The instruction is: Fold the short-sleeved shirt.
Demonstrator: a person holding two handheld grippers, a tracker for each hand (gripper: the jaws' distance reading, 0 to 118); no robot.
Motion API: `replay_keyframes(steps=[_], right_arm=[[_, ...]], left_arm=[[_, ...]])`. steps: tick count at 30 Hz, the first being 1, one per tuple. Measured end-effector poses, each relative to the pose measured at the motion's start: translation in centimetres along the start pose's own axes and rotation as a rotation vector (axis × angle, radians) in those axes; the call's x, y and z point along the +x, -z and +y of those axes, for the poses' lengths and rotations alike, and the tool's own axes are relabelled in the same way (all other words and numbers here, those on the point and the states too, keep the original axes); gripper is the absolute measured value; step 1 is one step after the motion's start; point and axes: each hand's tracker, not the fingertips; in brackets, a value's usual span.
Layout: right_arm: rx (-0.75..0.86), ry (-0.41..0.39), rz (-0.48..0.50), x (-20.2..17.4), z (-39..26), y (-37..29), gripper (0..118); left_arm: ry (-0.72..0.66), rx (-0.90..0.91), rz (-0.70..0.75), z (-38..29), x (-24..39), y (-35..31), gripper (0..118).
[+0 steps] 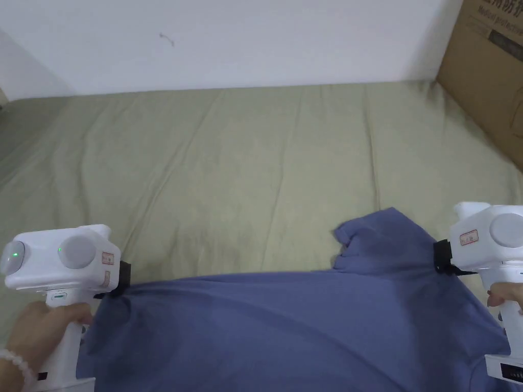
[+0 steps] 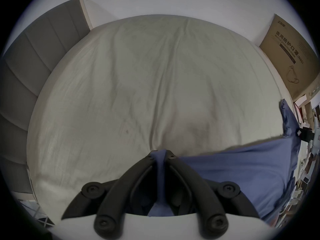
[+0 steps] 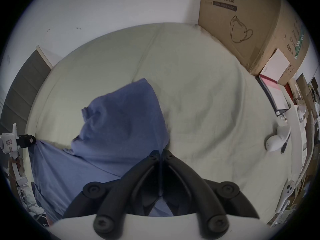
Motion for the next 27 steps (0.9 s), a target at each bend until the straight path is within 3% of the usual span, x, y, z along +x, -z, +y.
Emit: replay_keyframes(steps=[9,15,22,27], right_arm=[[0.113,-0.022,0.008,0.4,-2.3,-10.1,3],[0.145,-0.034,0.029,1.5,-9.9,-17.2,3],[-0.021,0.01,0.022,2.8,-21.9,-16.6,3],[-0.084,0.048,-0.006,2.8,-26.7,-14.0,3]], left_arm=[[0.041,0.132,-0.021,-4.1,-0.8,-10.4,4],[0.07,0.191,-0.021,-10.9,-2.4,-16.9,4],[0.065,0.058,-0.022,-20.9,-3.9,-15.4,4],[0.042,-0.006,-0.032,-24.8,-4.3,-12.9,6]])
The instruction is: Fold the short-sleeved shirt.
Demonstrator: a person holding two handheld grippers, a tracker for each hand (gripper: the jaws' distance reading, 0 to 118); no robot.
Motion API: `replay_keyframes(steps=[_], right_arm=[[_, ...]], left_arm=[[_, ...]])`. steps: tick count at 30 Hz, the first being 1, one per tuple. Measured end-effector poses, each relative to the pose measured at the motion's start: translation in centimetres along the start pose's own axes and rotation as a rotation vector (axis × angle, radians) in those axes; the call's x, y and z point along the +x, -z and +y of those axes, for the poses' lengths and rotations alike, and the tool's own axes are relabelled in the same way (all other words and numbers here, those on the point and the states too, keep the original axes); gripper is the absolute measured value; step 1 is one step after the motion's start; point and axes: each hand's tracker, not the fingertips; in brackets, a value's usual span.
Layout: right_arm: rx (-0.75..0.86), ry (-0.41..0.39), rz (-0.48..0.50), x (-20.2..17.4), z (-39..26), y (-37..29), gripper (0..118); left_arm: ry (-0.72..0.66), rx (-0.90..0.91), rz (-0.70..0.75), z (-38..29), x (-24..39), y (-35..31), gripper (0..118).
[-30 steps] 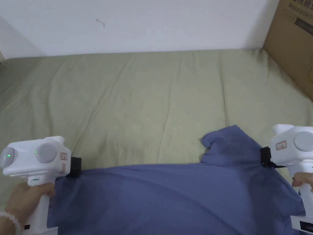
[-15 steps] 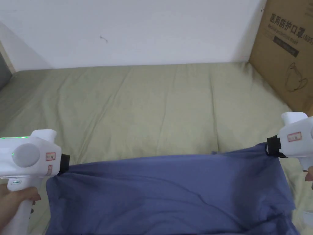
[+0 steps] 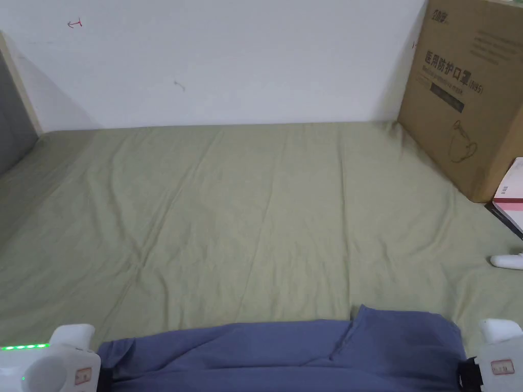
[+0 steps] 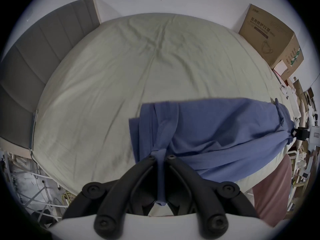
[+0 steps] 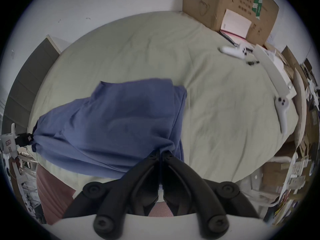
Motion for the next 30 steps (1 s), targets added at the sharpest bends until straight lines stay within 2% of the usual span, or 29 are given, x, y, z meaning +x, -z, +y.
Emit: replay_keyframes(steps=[1,2,3,4,5,6,9,10,11,12,15,17,20,23,24,27,28,29,30], right_arm=[[0.007,0.01,-0.003,-0.1,-0.3,0.1,6],[0.012,0.02,-0.006,-0.2,-0.3,0.0,19],[0.013,0.029,-0.01,-0.4,0.0,-0.4,43],[0.02,0.038,-0.012,-0.7,0.3,-0.8,82],[0.026,0.03,-0.026,-1.3,0.7,-1.2,91],[0.042,0.014,-0.03,-1.8,0.9,-1.7,91],[0.125,-0.035,-0.02,-3.8,2.1,-4.0,89],[0.163,-0.049,0.007,-4.6,2.4,-4.8,76],[0.201,-0.05,0.029,-5.4,2.6,-5.5,50],[0.232,-0.055,0.044,-6.5,2.7,-6.2,29],[0.324,-0.051,0.053,-9.7,2.2,-6.8,3],[0.352,-0.095,0.102,-12.0,1.6,-6.9,2],[0.369,-0.155,0.072,-14.4,1.1,-5.6,2],[0.338,-0.143,0.118,-15.9,0.9,-4.3,2],[0.331,-0.13,0.133,-16.2,0.9,-3.9,2],[0.311,-0.125,0.15,-15.6,0.9,-4.6,2],[0.296,-0.13,0.157,-15.6,0.9,-4.6,2],[0.282,-0.136,0.163,-15.6,0.8,-4.6,2],[0.271,-0.144,0.165,-15.6,0.7,-4.6,2]], left_arm=[[0.0,-0.002,0.002,-0.1,0.1,0.1,17],[-0.001,-0.004,0.006,-0.1,0.0,0.0,34],[-0.007,0.0,0.01,0.0,0.0,-0.2,56],[-0.006,0.005,0.014,0.2,-0.1,-0.5,91],[-0.004,0.01,0.013,0.4,0.1,-1.2,106],[-0.008,0.021,0.012,0.7,0.0,-1.6,109],[-0.028,0.082,-0.026,1.1,0.1,-3.6,103],[-0.041,0.084,-0.038,1.2,0.1,-4.1,84],[-0.068,0.1,-0.064,1.2,0.1,-4.7,53],[-0.092,0.117,-0.097,1.0,0.0,-5.1,40],[-0.099,0.117,-0.106,0.0,-0.2,-5.1,1],[-0.106,0.128,-0.119,-0.8,-0.6,-5.1,0],[-0.179,0.122,-0.143,-1.1,-2.4,-4.5,0],[-0.252,0.137,-0.162,-1.1,-3.9,-4.7,2],[-0.294,0.147,-0.176,-1.2,-4.7,-4.5,10],[-0.383,0.148,-0.253,-1.4,-5.7,-4.4,92],[-0.396,0.13,-0.274,-1.5,-6.0,-3.6,114],[-0.404,0.121,-0.287,-1.5,-5.7,-3.3,118],[-0.411,0.122,-0.306,-1.7,-5.7,-2.7,117]])
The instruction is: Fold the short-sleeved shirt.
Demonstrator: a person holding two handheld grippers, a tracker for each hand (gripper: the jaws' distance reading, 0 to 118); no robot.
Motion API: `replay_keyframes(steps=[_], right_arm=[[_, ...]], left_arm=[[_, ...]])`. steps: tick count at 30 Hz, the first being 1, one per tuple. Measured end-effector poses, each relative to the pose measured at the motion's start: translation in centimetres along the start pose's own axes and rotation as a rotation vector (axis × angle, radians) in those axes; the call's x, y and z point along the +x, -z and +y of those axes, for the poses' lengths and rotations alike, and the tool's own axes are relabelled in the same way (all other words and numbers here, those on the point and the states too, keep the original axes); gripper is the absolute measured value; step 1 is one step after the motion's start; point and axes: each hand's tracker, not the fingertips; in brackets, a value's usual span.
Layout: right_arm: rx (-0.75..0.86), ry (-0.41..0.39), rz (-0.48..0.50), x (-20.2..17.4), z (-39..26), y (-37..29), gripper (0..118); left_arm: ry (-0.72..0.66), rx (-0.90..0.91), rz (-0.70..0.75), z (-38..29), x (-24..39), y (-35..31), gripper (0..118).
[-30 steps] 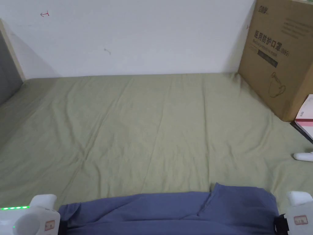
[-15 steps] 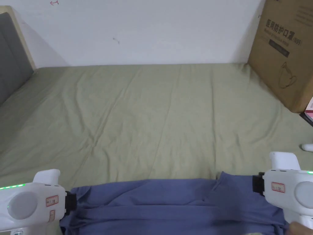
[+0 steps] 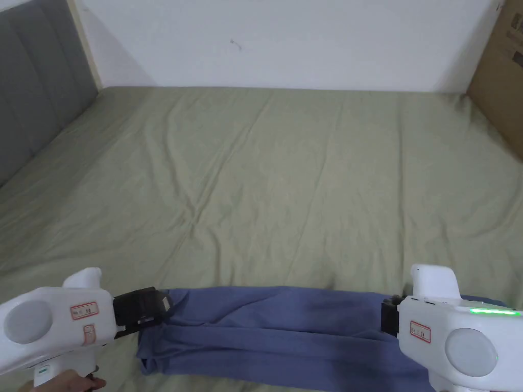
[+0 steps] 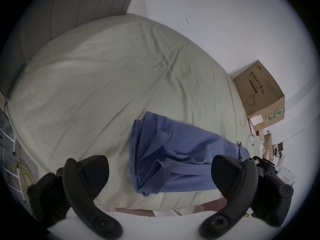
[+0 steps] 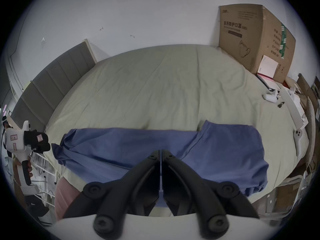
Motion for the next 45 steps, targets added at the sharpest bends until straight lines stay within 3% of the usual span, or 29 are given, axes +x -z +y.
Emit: replay_keyframes(steps=[1,4,5,6,7,8,9,10,12,13,19,26,33,34,35,36,37,38,39,44,45], right_arm=[[-0.011,-0.014,-0.002,-0.8,-0.8,5.1,2],[-0.036,-0.038,-0.009,-0.5,-1.2,6.9,2],[-0.045,-0.038,-0.007,-1.2,-1.2,6.2,2],[-0.054,-0.035,-0.005,-1.9,-1.3,5.1,2],[-0.062,-0.032,-0.004,-1.8,-1.4,5.2,2],[-0.071,-0.028,-0.007,-1.7,-1.6,5.5,2],[-0.079,-0.023,-0.008,-2.7,-1.7,4.3,2],[-0.085,-0.017,-0.005,-2.8,-1.9,4.1,2],[-0.093,-0.006,0.001,-2.8,-2.1,3.9,2],[-0.098,-0.003,0.002,-2.4,-1.9,4.0,2],[-0.097,0.028,-0.006,-0.8,-1.6,3.3,2],[-0.074,0.107,-0.017,2.7,-1.8,2.4,2],[-0.054,0.226,-0.036,6.9,-2.8,1.3,2],[-0.056,0.235,-0.042,7.5,-3.0,1.3,2],[-0.057,0.246,-0.049,8.1,-3.2,1.2,2],[-0.057,0.264,-0.059,8.6,-3.5,1.2,2],[-0.061,0.284,-0.065,9.4,-3.9,1.2,2],[-0.066,0.304,-0.069,9.4,-4.0,1.2,2],[-0.07,0.323,-0.066,9.9,-4.2,1.2,2],[-0.06,0.342,-0.089,10.9,-5.1,0.2,2],[-0.054,0.338,-0.089,10.9,-5.2,0.0,2]], left_arm=[[-0.011,-0.006,-0.022,-0.1,-0.5,0.8,117],[-0.077,-0.092,-0.063,-0.6,-0.9,3.8,115],[-0.105,-0.125,-0.085,-0.8,-1.3,5.0,110],[-0.139,-0.154,-0.118,-1.2,-1.8,6.2,99],[-0.178,-0.179,-0.16,-1.3,-2.2,7.5,81],[-0.204,-0.133,-0.123,-1.5,-2.5,7.7,54],[-0.194,-0.098,-0.098,-1.5,-2.5,7.3,14],[-0.173,-0.094,-0.083,-1.2,-2.7,6.9,11],[-0.291,-0.136,-0.154,-0.9,-3.4,7.4,11],[-0.286,-0.135,-0.138,-0.9,-3.5,7.1,11],[-0.119,-0.081,-0.035,-0.2,1.5,4.4,11],[0.299,0.035,-0.05,0.7,14.6,0.2,11],[0.66,-0.058,-0.186,-4.3,27.0,5.1,12],[0.663,-0.09,-0.194,-5.3,28.1,6.3,17],[0.678,-0.124,-0.219,-6.4,28.9,8.0,31],[0.676,-0.154,-0.246,-7.1,29.4,9.4,53],[0.655,-0.205,-0.265,-8.0,29.8,11.2,90],[0.638,-0.265,-0.264,-8.7,30.1,12.6,110],[0.611,-0.301,-0.249,-9.2,30.1,13.7,117],[0.455,-0.289,-0.237,-8.0,28.0,13.9,98],[0.438,-0.27,-0.249,-7.4,27.4,13.1,84]])
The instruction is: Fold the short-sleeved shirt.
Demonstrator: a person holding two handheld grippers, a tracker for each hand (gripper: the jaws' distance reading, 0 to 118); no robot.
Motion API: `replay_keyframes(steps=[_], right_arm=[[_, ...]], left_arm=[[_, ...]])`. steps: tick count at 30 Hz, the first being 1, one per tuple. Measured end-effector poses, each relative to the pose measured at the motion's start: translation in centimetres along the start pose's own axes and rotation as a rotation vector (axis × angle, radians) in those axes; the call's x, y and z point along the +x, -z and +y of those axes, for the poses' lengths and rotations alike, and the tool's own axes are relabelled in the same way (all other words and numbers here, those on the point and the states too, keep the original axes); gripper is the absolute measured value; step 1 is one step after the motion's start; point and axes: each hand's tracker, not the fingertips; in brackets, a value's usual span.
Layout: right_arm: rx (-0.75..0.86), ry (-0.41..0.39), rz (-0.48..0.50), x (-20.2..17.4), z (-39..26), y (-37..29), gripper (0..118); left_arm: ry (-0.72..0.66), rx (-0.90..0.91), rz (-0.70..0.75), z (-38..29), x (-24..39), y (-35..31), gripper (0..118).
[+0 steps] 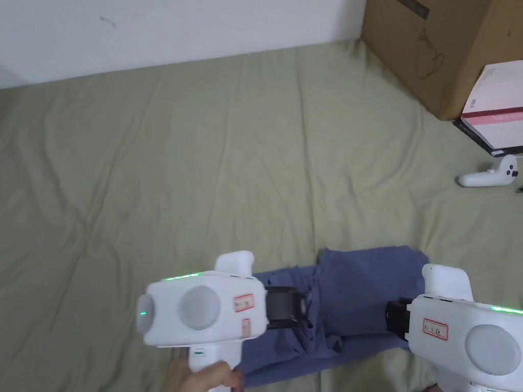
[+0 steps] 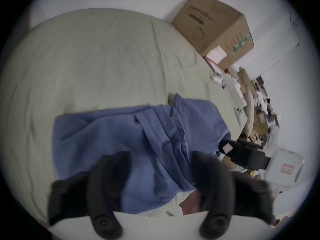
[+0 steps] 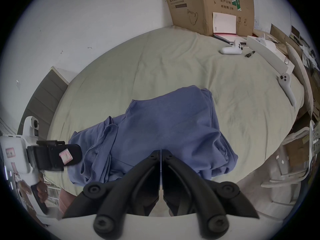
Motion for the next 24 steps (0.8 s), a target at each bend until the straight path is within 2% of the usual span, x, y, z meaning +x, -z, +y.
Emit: replay_keyframes(steps=[1,2,3,5,7,11,15,24], right_arm=[[0.006,-0.003,0.004,0.0,0.0,-0.1,2],[0.011,-0.004,0.008,-0.1,0.0,-0.3,2],[0.016,-0.004,0.013,-0.1,0.0,-0.4,2],[0.028,-0.007,0.02,-0.4,0.0,-0.4,2],[0.031,-0.015,0.022,-0.6,-0.1,-0.2,2],[0.017,-0.014,0.031,-0.7,-0.5,0.2,2],[0.006,0.007,0.031,-0.1,-0.9,0.2,2],[0.01,0.021,0.002,0.7,-0.9,-0.3,2]], left_arm=[[-0.014,0.037,0.002,0.1,-0.6,-1.3,53],[-0.026,0.065,0.025,0.2,-1.1,-2.5,28],[-0.039,0.089,0.053,0.2,-1.5,-3.2,8],[-0.03,0.109,0.139,0.2,-2.5,-4.0,4],[-0.019,0.076,0.161,0.1,-3.0,-3.3,3],[-0.075,-0.019,0.022,-1.2,-2.2,-0.3,3],[0.048,-0.076,-0.032,-1.9,1.9,2.8,3],[0.204,-0.158,-0.119,-1.7,8.6,6.5,3]])
